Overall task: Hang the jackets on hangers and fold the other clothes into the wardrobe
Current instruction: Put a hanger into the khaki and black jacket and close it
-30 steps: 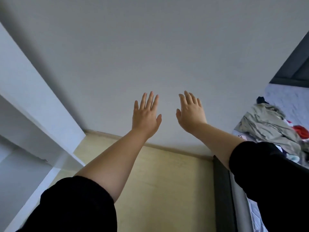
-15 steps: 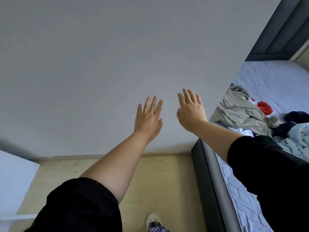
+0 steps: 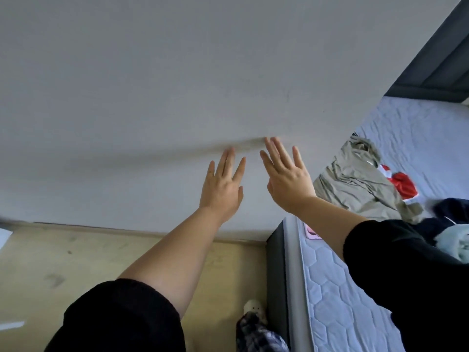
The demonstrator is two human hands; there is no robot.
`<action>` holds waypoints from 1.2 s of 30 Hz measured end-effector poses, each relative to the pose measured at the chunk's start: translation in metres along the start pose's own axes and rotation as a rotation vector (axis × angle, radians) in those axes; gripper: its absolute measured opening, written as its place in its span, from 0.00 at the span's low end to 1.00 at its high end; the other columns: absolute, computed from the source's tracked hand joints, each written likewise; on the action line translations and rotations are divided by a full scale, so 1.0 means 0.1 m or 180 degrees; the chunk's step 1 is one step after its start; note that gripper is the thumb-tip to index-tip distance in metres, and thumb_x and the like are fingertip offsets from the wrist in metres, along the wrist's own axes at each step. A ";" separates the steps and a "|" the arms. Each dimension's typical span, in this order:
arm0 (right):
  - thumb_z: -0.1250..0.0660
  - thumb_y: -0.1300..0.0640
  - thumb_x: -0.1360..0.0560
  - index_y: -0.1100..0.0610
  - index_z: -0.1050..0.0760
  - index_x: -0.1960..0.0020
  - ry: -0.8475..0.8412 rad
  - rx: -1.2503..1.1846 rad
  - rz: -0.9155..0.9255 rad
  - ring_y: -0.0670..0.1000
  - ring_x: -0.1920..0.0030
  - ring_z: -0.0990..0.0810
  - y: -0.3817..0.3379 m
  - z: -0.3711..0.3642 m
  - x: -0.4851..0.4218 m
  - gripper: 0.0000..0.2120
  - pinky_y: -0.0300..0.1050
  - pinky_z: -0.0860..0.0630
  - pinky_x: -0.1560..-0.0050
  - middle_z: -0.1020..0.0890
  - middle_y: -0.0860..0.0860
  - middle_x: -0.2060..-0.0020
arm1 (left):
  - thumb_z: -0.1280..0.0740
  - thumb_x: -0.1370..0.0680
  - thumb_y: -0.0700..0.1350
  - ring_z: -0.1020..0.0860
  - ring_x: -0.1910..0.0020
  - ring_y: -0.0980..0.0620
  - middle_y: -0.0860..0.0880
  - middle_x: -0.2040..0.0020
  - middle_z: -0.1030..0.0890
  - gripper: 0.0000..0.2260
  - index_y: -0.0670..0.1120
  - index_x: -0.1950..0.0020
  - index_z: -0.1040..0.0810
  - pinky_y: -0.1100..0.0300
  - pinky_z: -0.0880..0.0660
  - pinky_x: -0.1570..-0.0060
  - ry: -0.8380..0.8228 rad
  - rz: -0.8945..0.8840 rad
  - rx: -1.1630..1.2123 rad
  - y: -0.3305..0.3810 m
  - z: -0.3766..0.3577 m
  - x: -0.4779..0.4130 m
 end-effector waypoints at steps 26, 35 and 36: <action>0.44 0.53 0.21 0.60 0.45 0.23 0.0638 -0.0085 0.0249 0.59 0.23 0.51 0.77 -1.95 1.50 0.29 0.61 0.51 0.26 0.48 0.59 0.23 | 0.45 0.18 0.47 0.57 0.22 0.47 0.45 0.21 0.57 0.30 0.44 0.21 0.56 0.47 0.52 0.26 0.1144 0.1167 0.0284 2.01 -2.17 0.11; 0.44 0.54 0.22 0.61 0.43 0.25 0.0064 -0.1093 -0.0251 0.59 0.24 0.48 1.62 -3.02 2.87 0.27 0.58 0.49 0.26 0.45 0.59 0.24 | 0.42 0.20 0.46 0.54 0.22 0.45 0.44 0.21 0.57 0.31 0.45 0.21 0.55 0.48 0.48 0.27 0.0500 0.1156 0.0333 3.42 -3.16 0.03; 0.44 0.54 0.22 0.61 0.43 0.25 -0.0098 -0.1174 -0.0315 0.58 0.24 0.48 1.69 -3.22 2.97 0.27 0.57 0.49 0.26 0.45 0.59 0.24 | 0.42 0.20 0.46 0.54 0.22 0.45 0.44 0.21 0.58 0.32 0.45 0.21 0.55 0.48 0.48 0.27 0.0339 0.1126 0.0395 3.55 -3.33 -0.01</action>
Point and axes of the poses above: each hand's wrist, its own x-axis away from the middle knuckle, its own z-axis out of the back of the hand, y = z × x, the point moved 5 cm from there along -x, towards the middle knuckle
